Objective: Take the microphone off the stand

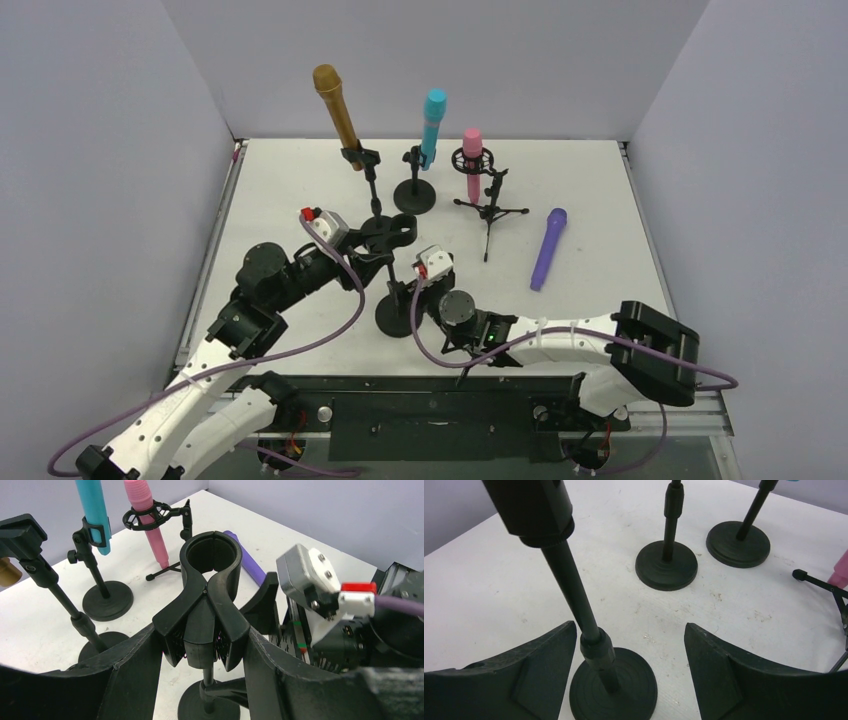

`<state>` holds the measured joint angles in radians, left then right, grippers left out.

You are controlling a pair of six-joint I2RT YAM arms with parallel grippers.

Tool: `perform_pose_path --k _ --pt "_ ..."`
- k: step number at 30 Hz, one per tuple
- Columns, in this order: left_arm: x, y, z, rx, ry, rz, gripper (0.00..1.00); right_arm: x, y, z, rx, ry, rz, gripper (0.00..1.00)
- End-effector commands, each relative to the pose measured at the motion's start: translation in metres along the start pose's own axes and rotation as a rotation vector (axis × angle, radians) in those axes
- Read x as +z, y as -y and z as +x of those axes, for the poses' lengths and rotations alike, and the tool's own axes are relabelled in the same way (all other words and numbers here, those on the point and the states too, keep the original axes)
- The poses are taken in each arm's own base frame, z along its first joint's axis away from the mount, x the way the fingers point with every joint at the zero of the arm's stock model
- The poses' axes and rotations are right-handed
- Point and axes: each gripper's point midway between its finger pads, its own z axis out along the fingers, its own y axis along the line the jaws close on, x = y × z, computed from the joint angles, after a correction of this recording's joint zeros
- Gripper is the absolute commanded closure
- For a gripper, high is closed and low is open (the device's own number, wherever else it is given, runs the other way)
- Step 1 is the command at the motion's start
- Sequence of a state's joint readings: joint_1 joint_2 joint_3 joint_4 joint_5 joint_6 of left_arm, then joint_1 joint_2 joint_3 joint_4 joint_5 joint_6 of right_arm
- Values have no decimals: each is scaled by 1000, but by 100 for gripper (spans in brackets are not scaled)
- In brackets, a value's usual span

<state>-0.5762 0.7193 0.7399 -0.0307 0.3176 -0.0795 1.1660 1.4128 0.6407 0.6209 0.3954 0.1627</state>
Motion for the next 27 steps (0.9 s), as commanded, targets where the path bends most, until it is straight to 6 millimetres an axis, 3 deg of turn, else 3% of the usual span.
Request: perform_pose_path --k 1,9,13,21,27 --pt "4 -1 -29 19 107 -13 100 2 3 -16 58 122 189 28" --pt "5 -1 -30 29 96 -10 100 13 -20 -1 33 118 249 49" --pt "5 -1 -30 33 92 -10 100 18 -21 2 33 115 271 73" --pt "6 0 -29 39 83 -5 100 25 -32 5 4 94 186 84" --pt "6 4 -28 45 71 19 100 27 -31 7 29 67 11 84"
